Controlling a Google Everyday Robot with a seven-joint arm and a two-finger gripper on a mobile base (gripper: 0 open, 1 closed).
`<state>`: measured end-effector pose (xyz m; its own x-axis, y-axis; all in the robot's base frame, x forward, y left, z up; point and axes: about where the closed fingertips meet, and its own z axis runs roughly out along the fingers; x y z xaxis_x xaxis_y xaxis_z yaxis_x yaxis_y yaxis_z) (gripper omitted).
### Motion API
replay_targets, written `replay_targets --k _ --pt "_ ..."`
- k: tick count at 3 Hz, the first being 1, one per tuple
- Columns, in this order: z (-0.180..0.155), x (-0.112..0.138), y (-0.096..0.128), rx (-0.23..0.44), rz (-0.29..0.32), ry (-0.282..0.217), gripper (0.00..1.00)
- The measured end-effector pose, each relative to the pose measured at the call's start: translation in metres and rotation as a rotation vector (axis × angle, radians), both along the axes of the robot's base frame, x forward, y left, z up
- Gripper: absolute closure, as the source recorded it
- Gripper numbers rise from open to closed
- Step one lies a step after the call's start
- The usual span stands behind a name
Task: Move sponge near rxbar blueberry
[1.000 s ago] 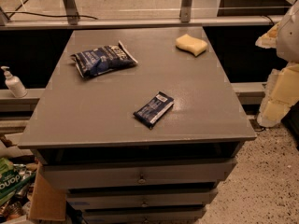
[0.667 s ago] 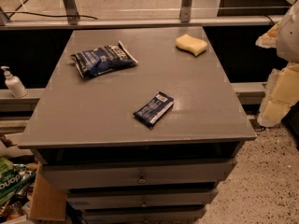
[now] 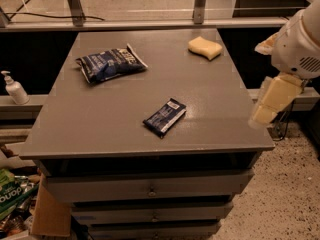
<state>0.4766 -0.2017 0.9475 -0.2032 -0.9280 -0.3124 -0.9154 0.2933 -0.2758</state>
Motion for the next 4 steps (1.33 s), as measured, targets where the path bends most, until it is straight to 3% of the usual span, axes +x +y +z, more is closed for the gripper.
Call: replay_targets --k 2,4 --pt "-0.030 0.094 0.010 0.176 -0.116 -0.022 0.00" --pt "-0.027 0.172 -0.003 0.338 -0.275 -0.062 0.00"
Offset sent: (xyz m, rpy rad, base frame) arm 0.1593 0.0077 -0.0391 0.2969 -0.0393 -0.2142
